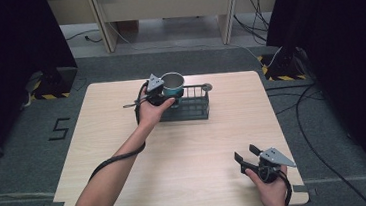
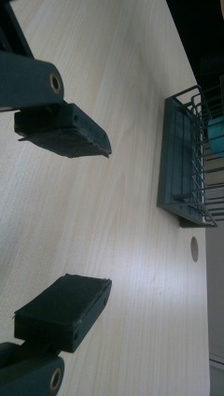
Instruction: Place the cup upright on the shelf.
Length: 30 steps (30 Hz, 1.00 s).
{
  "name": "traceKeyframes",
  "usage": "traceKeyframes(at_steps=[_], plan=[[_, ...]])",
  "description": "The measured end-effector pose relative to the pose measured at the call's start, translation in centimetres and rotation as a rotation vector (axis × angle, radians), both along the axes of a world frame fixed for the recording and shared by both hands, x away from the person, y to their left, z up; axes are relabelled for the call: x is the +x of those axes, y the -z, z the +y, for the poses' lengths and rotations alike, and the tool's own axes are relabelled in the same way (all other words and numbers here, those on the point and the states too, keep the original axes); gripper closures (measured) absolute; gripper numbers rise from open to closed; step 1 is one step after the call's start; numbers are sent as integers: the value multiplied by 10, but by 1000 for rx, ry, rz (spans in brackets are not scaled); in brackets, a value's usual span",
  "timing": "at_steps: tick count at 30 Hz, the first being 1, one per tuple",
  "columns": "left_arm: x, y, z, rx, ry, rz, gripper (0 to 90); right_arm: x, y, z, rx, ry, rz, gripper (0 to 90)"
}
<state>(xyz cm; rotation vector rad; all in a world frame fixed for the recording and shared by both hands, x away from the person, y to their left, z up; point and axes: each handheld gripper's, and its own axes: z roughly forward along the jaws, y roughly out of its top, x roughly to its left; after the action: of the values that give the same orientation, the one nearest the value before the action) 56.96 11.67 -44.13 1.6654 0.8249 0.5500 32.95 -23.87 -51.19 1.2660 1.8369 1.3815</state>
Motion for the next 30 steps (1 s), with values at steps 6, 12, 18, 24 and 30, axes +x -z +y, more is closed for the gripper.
traceKeyframes(at_steps=[6,12,18,24,30], plan=[[0,3,0,5,-4,4,151,0,0,0,-1,-1,0,304],[0,8,0,11,-8,19,151,0,0,0,-1,-1,1,304],[1,11,1,12,-5,38,151,0,0,0,-2,-1,0,304],[1,13,2,22,-5,39,150,0,0,0,0,-2,0,303],[0,13,3,29,-3,43,148,0,0,0,-1,-2,-1,301]])
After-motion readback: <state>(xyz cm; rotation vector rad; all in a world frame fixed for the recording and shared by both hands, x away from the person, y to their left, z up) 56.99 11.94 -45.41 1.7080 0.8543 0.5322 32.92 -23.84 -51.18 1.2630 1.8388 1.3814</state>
